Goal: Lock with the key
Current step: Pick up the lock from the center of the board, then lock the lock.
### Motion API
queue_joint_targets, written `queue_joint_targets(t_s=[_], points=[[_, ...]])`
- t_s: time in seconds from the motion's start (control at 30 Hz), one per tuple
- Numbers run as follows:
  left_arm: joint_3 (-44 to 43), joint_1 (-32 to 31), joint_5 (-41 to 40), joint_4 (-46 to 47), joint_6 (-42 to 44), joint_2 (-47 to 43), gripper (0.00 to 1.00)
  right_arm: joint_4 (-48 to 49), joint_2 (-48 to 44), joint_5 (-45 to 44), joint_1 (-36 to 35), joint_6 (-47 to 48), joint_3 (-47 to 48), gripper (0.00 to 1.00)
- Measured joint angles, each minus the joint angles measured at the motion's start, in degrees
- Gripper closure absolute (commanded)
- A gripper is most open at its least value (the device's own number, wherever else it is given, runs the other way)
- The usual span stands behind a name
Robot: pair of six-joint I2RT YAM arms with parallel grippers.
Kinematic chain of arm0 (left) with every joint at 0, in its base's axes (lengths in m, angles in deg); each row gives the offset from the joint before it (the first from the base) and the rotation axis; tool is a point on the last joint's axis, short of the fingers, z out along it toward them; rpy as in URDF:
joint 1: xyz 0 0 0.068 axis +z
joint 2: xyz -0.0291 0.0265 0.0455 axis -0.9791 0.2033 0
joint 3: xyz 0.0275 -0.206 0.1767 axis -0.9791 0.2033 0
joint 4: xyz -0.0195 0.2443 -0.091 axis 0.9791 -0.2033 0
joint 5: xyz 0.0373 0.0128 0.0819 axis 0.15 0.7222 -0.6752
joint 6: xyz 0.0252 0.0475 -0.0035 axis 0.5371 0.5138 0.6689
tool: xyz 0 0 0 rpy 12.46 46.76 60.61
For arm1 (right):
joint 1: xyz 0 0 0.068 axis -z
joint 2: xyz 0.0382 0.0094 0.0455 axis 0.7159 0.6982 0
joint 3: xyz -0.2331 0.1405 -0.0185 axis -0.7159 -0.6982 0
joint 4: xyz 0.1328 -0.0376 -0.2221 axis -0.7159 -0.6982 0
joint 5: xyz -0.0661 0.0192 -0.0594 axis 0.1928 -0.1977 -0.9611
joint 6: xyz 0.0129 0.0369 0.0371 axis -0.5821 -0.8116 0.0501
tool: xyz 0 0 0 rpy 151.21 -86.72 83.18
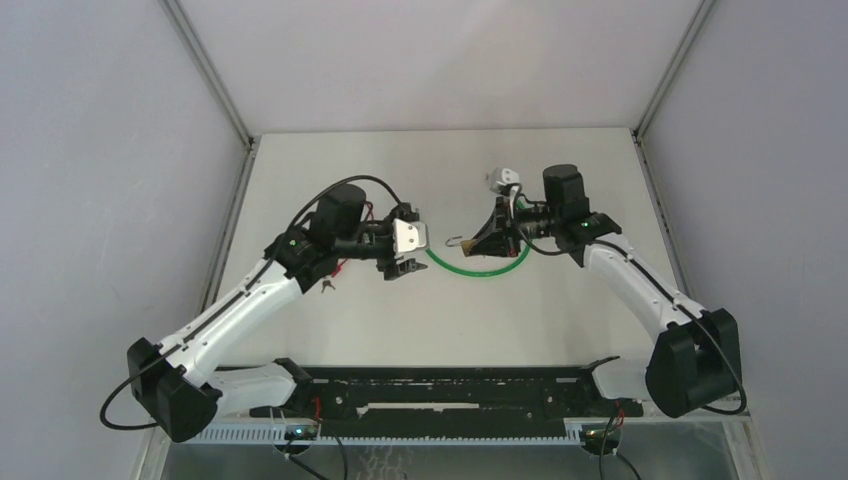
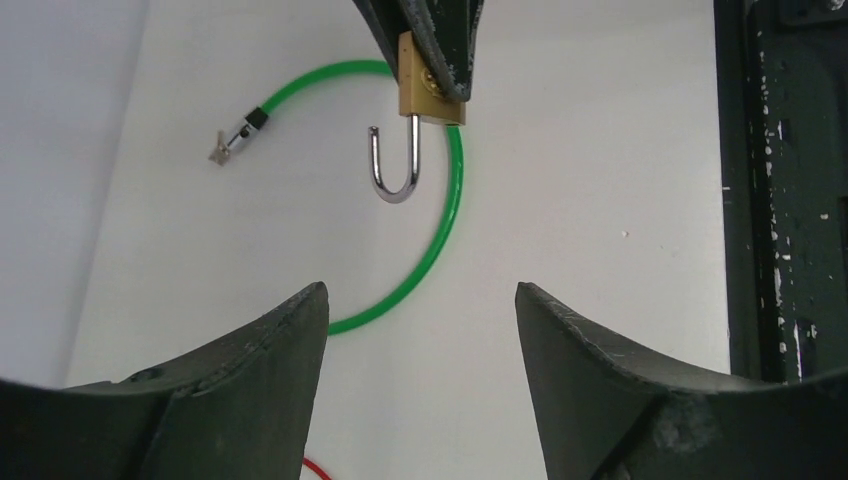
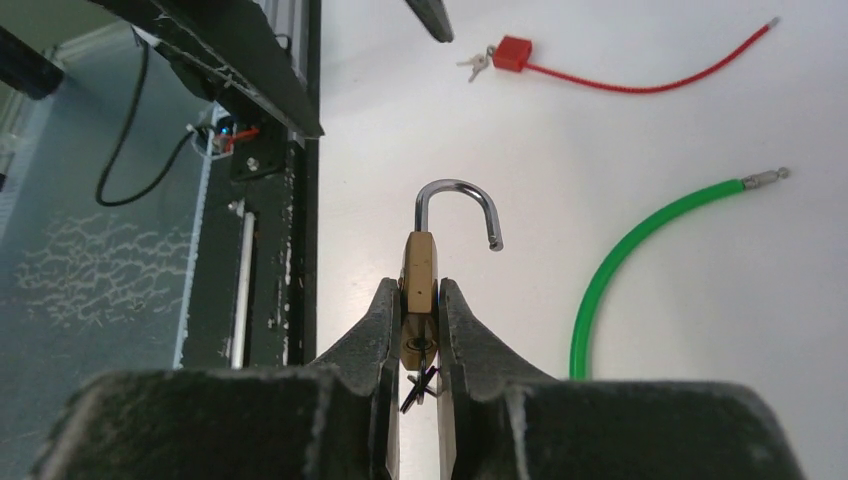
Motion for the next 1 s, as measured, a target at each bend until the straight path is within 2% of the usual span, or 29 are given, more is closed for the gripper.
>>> queue_joint_targets(t_s=[0.23, 0.43, 0.7, 0.8, 1.0], points=[[-6.2, -0.3, 3.1, -1.8, 0.5, 3.9, 0.23, -0.2, -4.1, 5.1, 1.0, -3.1, 0.4, 1.0], [-9.2, -3.5, 2.7, -3.4, 0.4, 6.8, 0.27, 0.2, -4.3, 7.5, 1.0, -5.7, 0.4, 1.0], [-10.6, -8.0, -1.8, -3.9, -1.0, 8.8, 0.48, 0.2, -4.0, 8.0, 0.9, -6.1, 0.4, 1.0], [-10.6, -8.7, -3.6, -3.8, -1.7, 9.4, 0.61, 0.0, -4.0, 8.0, 0.8, -6.0, 0.4, 1.0], [-10.6, -9.1, -5.9, -2.6, -3.6, 10.1, 0.72, -0.5, -4.0, 8.0, 0.8, -5.8, 0.4, 1.0]])
